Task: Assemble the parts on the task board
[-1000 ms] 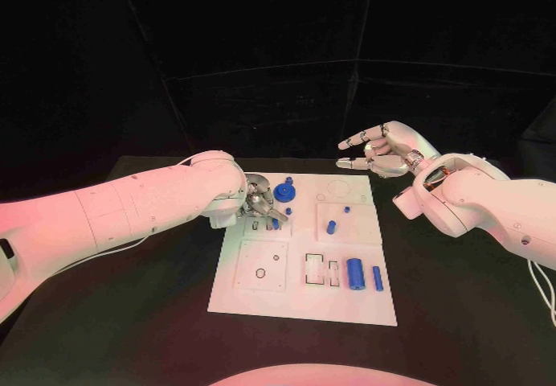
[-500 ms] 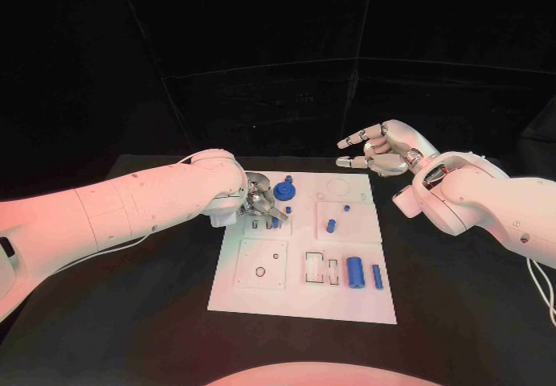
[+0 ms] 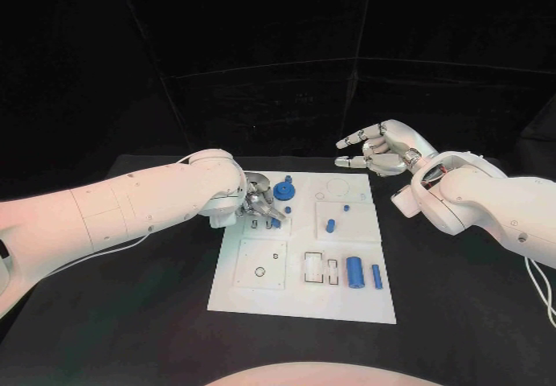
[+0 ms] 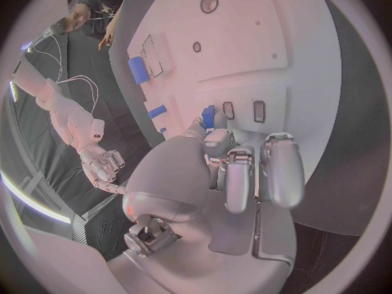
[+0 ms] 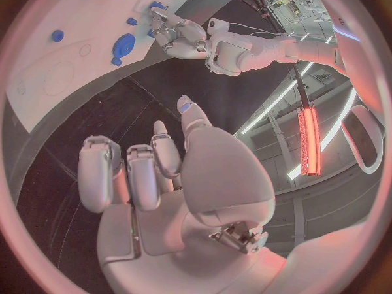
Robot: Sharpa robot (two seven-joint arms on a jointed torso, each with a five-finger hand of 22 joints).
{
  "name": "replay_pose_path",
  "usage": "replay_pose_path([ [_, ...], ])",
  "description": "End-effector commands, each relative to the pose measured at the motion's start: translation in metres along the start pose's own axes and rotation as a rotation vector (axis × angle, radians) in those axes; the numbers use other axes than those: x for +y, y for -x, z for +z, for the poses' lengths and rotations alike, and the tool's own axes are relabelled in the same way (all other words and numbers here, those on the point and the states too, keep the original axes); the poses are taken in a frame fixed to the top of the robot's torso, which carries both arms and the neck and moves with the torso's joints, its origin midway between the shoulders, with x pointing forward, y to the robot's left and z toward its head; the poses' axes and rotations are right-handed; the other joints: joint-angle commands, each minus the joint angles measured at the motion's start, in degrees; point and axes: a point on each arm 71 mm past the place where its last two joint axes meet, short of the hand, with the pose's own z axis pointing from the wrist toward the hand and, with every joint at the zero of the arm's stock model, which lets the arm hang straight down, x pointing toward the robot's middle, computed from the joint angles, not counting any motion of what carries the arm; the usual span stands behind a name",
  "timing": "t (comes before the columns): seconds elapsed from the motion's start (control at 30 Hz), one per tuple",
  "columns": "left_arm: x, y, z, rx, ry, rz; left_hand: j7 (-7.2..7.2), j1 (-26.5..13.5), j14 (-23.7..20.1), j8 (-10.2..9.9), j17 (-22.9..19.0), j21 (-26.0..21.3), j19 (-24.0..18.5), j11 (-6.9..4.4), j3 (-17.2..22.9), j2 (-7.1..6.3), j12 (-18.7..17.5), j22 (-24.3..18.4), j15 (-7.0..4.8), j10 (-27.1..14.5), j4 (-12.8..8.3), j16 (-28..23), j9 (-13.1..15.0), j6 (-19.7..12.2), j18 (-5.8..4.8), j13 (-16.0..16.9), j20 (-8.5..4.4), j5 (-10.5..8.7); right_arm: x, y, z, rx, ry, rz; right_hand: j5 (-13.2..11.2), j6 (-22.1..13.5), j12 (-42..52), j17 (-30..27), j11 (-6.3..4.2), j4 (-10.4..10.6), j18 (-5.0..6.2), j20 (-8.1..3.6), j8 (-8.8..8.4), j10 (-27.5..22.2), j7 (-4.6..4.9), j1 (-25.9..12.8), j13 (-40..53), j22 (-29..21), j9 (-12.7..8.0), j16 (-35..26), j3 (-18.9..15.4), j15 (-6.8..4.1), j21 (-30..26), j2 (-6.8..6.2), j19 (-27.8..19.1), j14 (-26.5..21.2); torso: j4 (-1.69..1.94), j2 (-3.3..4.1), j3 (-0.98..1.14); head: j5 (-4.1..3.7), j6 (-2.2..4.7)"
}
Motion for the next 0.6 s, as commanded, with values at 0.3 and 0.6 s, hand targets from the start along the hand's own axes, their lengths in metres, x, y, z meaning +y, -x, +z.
replay_pose_path([
  [0.3, 0.005, 0.001, -0.008, -0.04, -0.025, -0.112, 0.16, -9.1, 6.0, 1.0, 15.1, -0.5, -0.1, 0.04, 26.0, -6.64, 0.0, 0.1, 0.08, 1.0, -10.6, 0.2, 2.5, 0.7, -0.6, 0.0, 0.3, -0.16, 0.001, 0.0, 0.001, 0.005, 0.005, 0.001, 0.3, 0.0, -0.2, 4.5, -0.25, -0.2, 0.73, -0.44, 0.38, 0.1, 0.05, 0.1, -0.1, -0.1, -0.1, -0.3, -0.3, -0.5, -0.2, 0.54, -0.1, 3.6, 0.16, -0.01, 0.04, 1.02, 0.03],
  [0.6, 0.014, 0.001, -0.017, -0.087, -0.032, -0.142, 0.09, -10.0, 6.0, 1.4, 15.1, -0.5, -0.1, 0.02, 27.6, -7.2, 0.2, 0.1, 0.02, 1.2, -11.1, 0.2, 3.0, 0.7, -0.61, 0.1, 0.3, -0.19, 0.001, 0.0, 0.001, 0.005, 0.005, 0.0, 0.3, 0.0, -0.2, 4.5, -0.25, -0.2, 0.73, -0.44, 0.38, 0.1, 0.05, 0.1, -0.1, -0.1, -0.1, -0.3, -0.3, -0.5, -0.2, 0.54, -0.1, 3.6, 0.15, 0.01, 0.02, 1.09, 0.15],
])
